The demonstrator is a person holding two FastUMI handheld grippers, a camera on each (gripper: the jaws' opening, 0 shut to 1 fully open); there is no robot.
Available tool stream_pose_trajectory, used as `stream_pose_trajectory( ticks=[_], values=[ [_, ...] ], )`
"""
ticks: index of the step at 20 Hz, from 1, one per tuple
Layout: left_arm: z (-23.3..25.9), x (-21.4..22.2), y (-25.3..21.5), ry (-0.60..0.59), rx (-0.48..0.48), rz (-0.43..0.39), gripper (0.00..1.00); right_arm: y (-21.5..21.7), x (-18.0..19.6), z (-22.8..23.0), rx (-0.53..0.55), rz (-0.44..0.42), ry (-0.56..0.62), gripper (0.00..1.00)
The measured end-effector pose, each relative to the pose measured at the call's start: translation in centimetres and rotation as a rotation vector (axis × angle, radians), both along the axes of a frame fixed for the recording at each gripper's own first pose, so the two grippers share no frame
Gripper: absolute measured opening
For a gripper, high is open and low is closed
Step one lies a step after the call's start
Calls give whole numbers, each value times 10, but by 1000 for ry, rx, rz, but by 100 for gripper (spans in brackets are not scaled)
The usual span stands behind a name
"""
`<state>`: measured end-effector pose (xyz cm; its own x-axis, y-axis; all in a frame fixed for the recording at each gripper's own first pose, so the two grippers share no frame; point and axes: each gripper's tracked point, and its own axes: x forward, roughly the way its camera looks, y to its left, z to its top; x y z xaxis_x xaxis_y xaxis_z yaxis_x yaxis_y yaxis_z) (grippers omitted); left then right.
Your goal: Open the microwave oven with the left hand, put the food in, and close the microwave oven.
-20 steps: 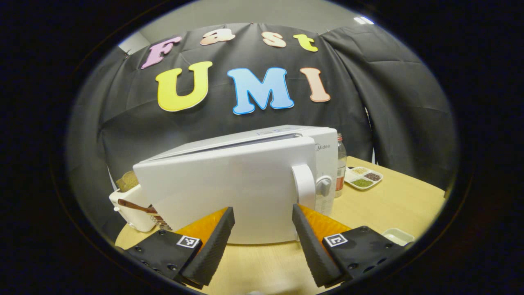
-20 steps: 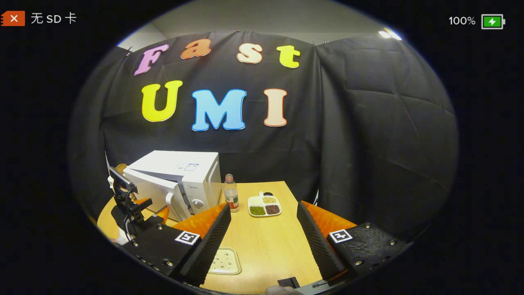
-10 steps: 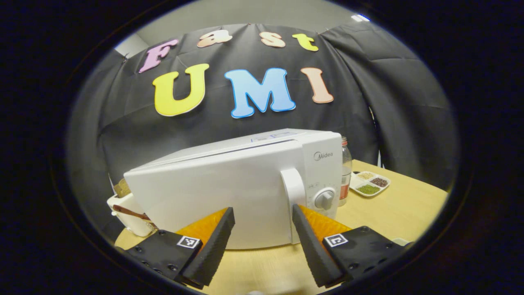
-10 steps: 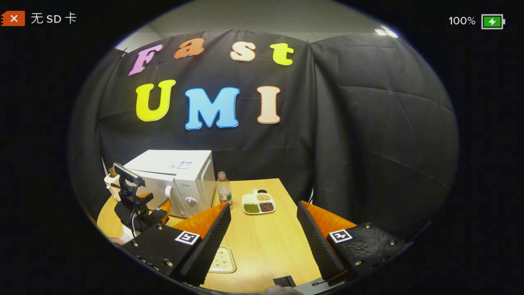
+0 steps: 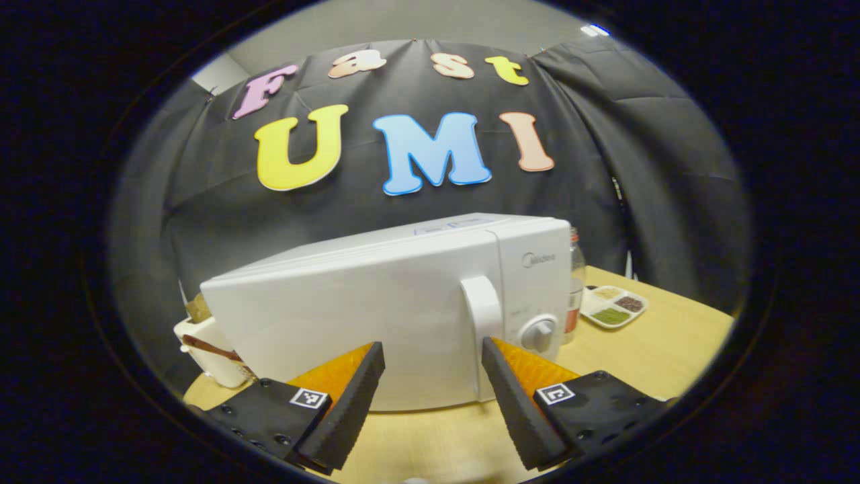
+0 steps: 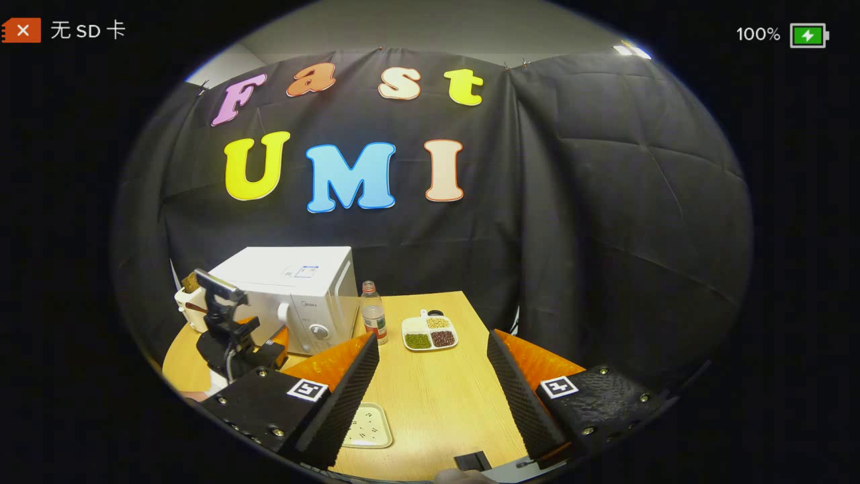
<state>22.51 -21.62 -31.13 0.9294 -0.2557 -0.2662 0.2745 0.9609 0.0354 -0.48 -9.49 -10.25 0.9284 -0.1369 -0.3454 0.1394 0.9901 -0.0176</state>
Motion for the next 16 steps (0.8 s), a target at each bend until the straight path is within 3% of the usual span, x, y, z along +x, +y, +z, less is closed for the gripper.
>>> stream_pose_trajectory(
  ticks=[7,9,10,16],
  values=[
    [7,-15,-1,17,15,6,100,7,-6,-1,13,29,-3,99],
    [24,-33,1,2,2,-9,95,8,-6,4,8,35,-18,99],
    [36,-41,6,-8,2,-9,100,9,-5,7,10,40,-26,99],
    [138,-107,67,-69,-69,30,98,35,6,36,38,104,-115,99]
  ],
)
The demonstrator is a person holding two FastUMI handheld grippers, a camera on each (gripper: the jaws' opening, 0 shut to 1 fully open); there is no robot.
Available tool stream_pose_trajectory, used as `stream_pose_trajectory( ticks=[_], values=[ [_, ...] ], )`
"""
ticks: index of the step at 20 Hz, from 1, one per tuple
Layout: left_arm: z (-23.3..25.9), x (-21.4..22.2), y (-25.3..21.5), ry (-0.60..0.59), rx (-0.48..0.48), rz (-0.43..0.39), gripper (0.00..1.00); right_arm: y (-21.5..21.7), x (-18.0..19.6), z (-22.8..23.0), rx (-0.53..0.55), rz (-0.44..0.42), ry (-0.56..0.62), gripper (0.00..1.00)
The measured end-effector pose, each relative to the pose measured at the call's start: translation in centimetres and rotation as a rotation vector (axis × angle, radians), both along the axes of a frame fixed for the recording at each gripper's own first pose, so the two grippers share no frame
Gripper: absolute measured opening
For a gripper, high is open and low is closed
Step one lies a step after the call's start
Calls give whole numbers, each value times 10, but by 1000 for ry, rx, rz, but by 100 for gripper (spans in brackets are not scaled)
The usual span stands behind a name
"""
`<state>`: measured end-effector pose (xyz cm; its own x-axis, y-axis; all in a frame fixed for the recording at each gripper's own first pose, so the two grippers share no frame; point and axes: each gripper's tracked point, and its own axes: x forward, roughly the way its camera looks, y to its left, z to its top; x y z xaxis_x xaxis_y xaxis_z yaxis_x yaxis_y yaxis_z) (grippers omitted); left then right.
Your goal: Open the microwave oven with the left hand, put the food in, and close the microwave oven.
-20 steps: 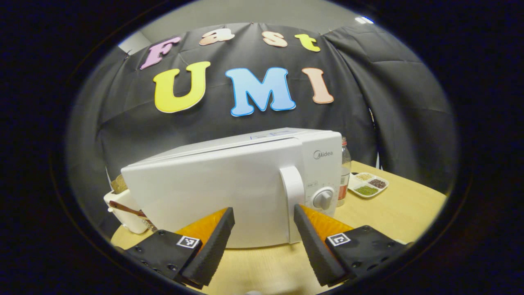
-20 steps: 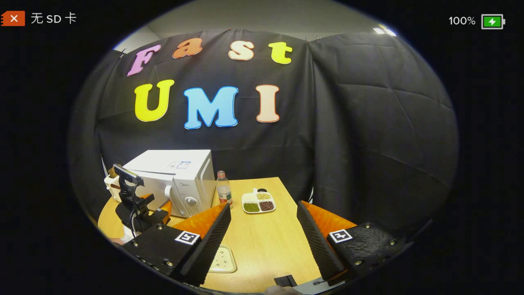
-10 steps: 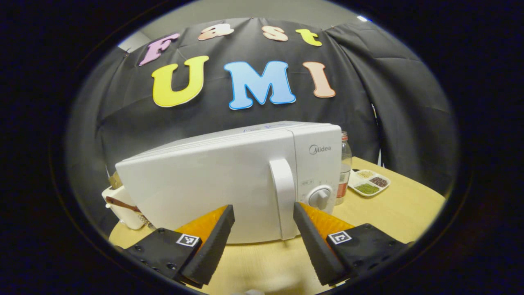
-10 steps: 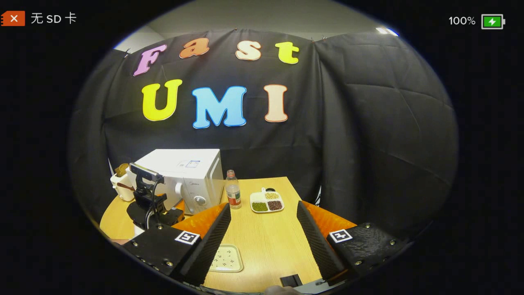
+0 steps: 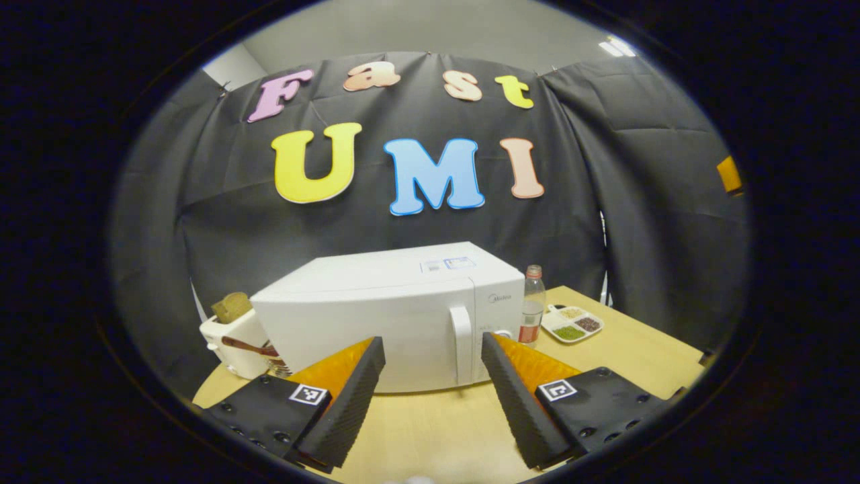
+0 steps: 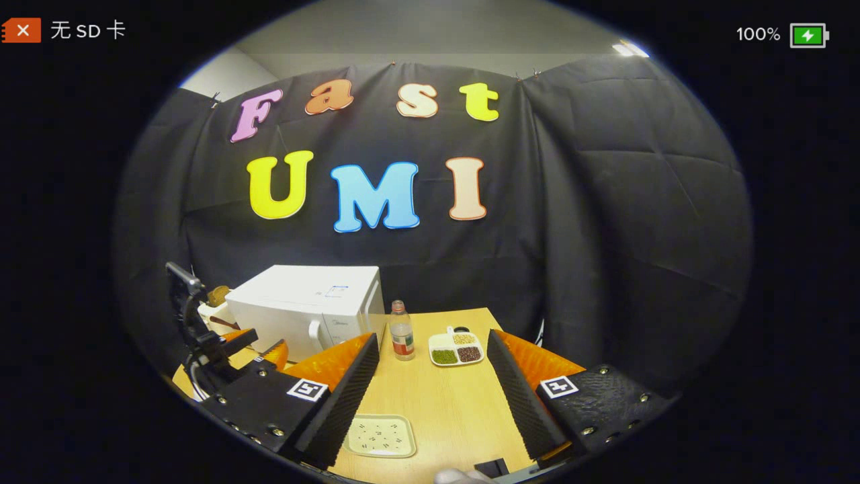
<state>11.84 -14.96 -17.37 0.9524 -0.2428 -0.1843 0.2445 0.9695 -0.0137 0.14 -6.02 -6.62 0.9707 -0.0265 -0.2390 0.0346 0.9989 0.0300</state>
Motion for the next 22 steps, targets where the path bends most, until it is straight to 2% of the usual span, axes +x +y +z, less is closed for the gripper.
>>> stream_pose_trajectory(
  ticks=[4,5,6,7,8,9,10,11,12,15,16,17,19,22],
  values=[
    [83,-37,66,-75,-49,81,94,18,8,25,-15,34,-78,99],
    [101,-44,79,-92,-60,96,99,22,11,31,-13,37,-96,99],
    [119,-51,97,-107,-62,124,94,26,14,37,-11,39,-114,96],
    [136,-56,113,-123,-67,147,99,28,15,41,-11,36,-125,99],
    [150,-63,127,-138,-77,164,97,31,17,46,-7,38,-142,99],
    [163,-69,139,-151,-87,180,99,35,19,50,0,35,-150,99],
    [174,-74,151,-163,-97,195,98,39,20,52,10,38,-152,95],
    [183,-79,161,-176,-105,207,97,45,20,52,18,43,-152,99],
    [190,-83,171,-186,-105,220,100,50,19,54,20,45,-156,99],
    [194,-90,191,-185,-86,246,99,62,16,60,-3,55,-178,99],
    [193,-92,193,-178,-88,245,99,67,14,63,-5,61,-185,99],
    [192,-92,196,-172,-92,248,95,72,11,64,-6,65,-192,99],
    [189,-95,199,-168,-90,248,99,79,7,66,-3,74,-200,99],
    [187,-95,201,-165,-83,247,98,87,5,66,-8,88,-201,99]
  ],
)
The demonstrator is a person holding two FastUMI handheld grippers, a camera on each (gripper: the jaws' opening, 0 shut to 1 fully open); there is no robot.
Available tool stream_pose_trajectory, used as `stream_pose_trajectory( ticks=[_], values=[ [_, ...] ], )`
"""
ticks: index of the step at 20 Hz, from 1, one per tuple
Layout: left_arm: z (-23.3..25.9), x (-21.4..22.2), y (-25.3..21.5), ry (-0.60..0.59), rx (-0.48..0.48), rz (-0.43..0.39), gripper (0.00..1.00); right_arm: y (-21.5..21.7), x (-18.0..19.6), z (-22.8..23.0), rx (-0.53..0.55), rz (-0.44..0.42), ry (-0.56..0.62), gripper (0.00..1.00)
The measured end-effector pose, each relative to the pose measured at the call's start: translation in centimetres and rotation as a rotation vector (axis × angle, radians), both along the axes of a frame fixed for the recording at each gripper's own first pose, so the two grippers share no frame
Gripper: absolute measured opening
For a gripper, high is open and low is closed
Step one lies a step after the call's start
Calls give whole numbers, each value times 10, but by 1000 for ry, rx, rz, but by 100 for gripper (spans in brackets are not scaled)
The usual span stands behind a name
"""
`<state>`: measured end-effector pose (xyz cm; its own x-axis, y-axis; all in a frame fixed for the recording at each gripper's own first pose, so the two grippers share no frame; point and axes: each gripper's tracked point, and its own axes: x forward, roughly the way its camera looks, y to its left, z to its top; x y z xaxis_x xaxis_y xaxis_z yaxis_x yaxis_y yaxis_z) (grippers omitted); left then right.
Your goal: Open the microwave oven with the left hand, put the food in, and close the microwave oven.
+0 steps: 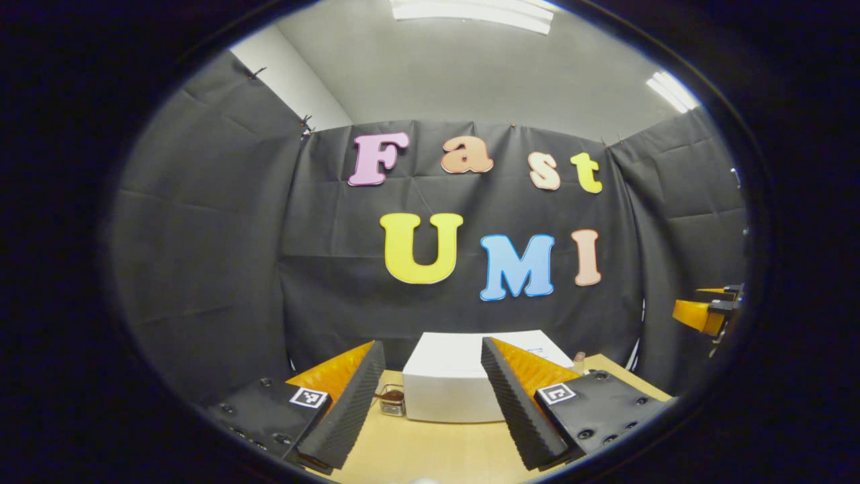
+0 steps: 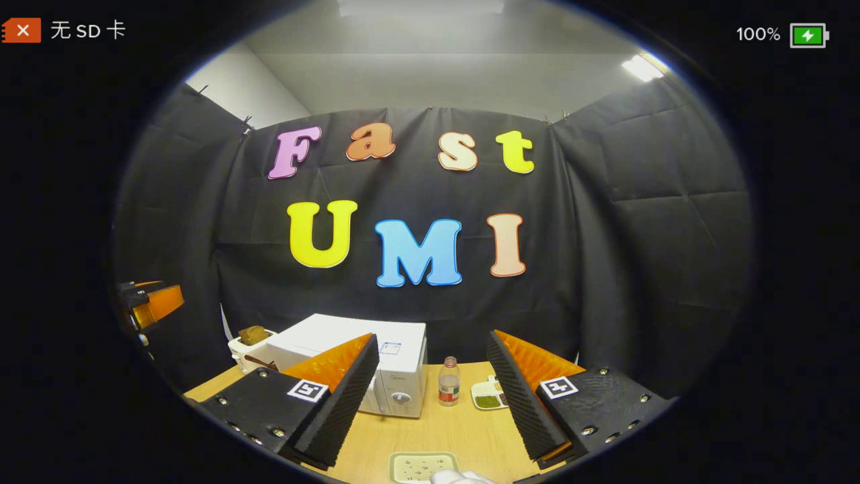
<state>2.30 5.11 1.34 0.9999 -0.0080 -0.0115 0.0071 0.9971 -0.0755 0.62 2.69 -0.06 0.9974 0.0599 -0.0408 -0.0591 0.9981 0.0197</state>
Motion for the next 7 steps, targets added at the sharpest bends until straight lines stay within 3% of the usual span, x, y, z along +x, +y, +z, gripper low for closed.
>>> stream_pose_trajectory(
  ticks=[4,5,7],
  values=[
    [-3,1,3,-8,6,-1,100,4,-1,-1,0,3,4,99],
    [-6,1,3,-5,6,-2,95,4,-2,-3,-2,4,6,99],
    [-10,4,1,0,5,-7,95,2,-3,-2,-9,-4,5,99]
  ],
)
